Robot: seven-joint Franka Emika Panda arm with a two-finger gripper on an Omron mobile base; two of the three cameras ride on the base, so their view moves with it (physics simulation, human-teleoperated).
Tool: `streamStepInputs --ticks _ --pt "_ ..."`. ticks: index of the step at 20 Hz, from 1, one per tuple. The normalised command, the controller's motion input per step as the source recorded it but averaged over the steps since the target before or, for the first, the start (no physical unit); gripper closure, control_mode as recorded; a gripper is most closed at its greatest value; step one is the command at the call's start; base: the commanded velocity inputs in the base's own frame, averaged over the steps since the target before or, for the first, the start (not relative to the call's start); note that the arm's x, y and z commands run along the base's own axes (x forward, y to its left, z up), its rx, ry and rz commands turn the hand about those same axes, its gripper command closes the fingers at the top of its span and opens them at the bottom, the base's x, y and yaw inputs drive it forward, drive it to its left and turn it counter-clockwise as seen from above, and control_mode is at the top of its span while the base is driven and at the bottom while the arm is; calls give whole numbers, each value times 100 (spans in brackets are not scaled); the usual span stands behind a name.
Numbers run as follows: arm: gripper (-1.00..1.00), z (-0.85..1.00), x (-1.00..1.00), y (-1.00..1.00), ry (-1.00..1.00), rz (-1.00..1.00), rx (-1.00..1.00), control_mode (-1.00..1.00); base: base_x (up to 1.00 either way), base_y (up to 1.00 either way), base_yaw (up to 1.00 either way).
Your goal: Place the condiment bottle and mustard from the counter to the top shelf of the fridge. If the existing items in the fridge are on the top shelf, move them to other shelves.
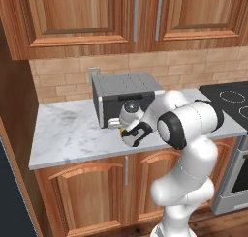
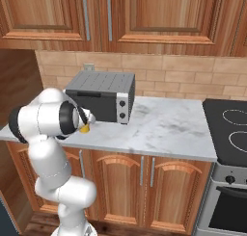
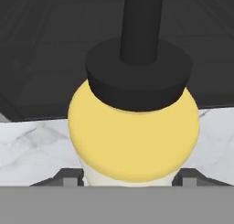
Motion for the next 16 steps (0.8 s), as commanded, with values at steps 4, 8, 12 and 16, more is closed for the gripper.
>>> streamStepInputs --ticks 4,8,12,16 --pt "100 77 -100 4 -7 0 0 -100 0 0 0" --pt "100 100 -100 5 -9 0 0 -100 0 0 0" --pt "100 100 -100 2 -5 0 0 -100 0 0 0" --pt "100 100 -100 0 0 0 -3 -100 0 0 0"
